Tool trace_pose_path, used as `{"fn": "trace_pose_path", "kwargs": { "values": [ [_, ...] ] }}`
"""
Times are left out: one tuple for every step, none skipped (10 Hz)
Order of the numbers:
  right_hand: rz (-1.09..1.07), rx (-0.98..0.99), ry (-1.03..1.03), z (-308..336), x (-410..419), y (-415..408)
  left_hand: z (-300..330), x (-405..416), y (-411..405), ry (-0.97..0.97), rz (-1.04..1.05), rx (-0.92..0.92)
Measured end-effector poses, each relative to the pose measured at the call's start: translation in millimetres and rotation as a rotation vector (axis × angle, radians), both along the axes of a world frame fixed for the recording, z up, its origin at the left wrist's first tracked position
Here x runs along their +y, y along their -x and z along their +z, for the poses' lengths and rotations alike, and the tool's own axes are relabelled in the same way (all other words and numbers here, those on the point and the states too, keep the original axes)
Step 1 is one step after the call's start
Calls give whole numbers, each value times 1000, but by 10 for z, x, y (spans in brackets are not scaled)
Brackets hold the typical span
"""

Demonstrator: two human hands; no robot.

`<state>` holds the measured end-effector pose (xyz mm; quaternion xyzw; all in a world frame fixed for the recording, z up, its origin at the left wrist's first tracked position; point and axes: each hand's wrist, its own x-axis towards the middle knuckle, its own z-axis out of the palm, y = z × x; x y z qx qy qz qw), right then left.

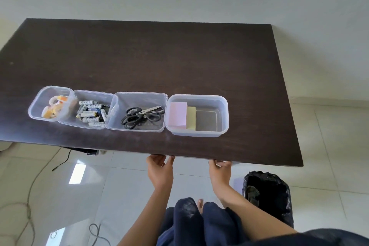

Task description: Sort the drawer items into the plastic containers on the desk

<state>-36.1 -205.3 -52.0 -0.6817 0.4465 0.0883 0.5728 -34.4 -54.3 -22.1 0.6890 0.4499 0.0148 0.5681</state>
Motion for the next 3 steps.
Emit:
{"fn": "trace_pose_path", "kwargs": {
  "values": [
    [54,8,11,-1,-28,46,2,43,93,2,-80,-16],
    [106,34,49,69,-71,99,29,104,162,28,-168,-17],
    [165,52,152,137,-111,192,35,221,264,18,-295,0]
  ]
}}
